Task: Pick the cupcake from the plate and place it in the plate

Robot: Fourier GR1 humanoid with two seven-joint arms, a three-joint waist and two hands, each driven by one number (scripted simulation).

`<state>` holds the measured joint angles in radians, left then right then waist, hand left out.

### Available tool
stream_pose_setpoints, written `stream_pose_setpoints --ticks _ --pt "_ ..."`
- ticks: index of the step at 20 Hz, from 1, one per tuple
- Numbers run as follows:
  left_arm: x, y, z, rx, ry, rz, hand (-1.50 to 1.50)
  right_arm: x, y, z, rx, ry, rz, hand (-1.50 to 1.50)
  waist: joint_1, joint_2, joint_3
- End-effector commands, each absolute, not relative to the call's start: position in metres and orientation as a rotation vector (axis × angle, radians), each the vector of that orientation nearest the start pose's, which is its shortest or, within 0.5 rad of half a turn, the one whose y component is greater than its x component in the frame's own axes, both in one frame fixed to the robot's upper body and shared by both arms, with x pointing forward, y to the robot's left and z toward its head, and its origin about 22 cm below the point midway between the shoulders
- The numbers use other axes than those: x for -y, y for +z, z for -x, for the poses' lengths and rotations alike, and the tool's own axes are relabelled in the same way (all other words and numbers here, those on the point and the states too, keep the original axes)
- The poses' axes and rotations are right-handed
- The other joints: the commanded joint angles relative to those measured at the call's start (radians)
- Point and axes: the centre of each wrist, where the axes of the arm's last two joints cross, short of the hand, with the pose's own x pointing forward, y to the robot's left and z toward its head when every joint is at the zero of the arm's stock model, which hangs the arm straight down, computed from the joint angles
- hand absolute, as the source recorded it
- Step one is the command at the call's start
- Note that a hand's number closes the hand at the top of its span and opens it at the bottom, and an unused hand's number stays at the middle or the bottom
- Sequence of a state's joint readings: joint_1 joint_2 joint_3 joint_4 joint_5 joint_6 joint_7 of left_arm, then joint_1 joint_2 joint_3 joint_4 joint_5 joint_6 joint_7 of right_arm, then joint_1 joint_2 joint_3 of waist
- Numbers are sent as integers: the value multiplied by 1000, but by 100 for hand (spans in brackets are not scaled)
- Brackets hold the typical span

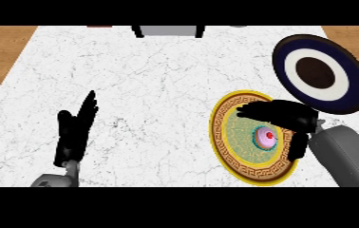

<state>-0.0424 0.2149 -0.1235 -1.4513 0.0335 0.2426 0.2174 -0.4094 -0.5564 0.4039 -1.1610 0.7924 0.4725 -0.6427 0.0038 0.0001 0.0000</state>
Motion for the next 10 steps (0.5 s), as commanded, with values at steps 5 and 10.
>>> stream_pose_setpoints --ticks 5,10 --pt "-260 -8 -237 1274 -40 -229 0 290 6 -328 1359 1909 -52 150 5 0 0" --pt "-253 -5 -260 1285 -31 -251 0 280 17 -323 1460 1899 -13 150 -3 0 0"
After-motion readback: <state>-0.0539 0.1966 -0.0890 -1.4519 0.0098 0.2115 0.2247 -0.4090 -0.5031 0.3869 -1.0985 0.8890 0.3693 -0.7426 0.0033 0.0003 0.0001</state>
